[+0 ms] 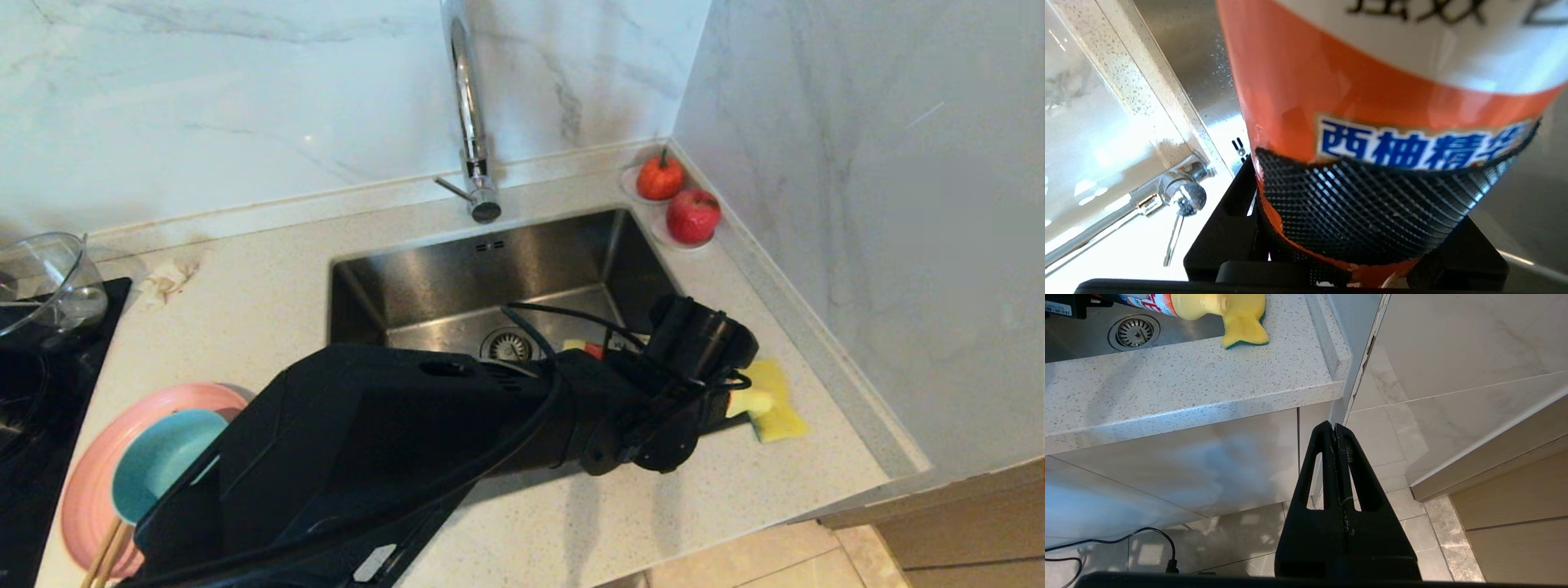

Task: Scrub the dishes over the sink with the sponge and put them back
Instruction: Squeeze it onto the sponge, then place the dish soap on the table

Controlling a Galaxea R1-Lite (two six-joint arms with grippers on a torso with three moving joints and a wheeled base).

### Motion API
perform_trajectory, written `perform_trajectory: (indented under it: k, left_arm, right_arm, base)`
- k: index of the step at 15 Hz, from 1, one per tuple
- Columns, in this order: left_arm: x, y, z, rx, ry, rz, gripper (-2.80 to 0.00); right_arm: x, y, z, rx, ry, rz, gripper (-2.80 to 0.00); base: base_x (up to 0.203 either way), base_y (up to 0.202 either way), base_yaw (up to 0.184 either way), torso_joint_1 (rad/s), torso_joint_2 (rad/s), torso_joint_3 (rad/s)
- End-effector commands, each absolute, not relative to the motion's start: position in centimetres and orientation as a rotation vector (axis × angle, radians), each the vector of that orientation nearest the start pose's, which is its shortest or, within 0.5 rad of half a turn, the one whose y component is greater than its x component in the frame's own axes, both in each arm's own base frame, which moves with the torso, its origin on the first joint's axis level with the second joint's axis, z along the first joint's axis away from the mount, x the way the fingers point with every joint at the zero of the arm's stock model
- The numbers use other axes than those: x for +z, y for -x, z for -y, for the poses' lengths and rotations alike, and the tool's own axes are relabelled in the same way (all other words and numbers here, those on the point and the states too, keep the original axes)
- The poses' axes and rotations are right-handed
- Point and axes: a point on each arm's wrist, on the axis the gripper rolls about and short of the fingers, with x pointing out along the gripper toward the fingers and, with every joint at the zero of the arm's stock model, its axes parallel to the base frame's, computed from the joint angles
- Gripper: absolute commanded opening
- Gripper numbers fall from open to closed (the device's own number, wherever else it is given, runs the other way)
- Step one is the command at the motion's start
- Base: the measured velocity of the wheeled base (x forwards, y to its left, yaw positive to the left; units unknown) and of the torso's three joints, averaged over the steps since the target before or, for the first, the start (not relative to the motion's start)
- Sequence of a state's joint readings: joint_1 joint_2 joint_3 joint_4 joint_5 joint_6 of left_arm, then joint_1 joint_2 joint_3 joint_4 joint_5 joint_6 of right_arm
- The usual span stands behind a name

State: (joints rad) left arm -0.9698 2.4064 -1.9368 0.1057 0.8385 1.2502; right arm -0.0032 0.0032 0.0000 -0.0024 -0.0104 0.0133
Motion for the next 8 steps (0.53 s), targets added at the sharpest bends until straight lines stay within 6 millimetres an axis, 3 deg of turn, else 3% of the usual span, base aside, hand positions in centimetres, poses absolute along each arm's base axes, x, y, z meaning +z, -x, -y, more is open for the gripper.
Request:
perform_trajectory:
  k: [1, 8]
  left_arm:
    - [13.50, -29.08, 39.79, -0.344, -1.710, -0.245, -2.80]
    - [13.28, -29.33, 40.17, -0.327, -1.682, -0.222, -2.80]
  right_arm:
    - [7.59, 2.26, 0.02, -0.014, -0.014, 0.000, -2.80]
    - [7.59, 2.26, 0.02, -0.014, -0.014, 0.000, -2.80]
  base:
    - [0.000, 0.000, 0.000, 0.000, 0.00, 0.000]
    - [0.000, 0.000, 0.000, 0.000, 0.00, 0.000]
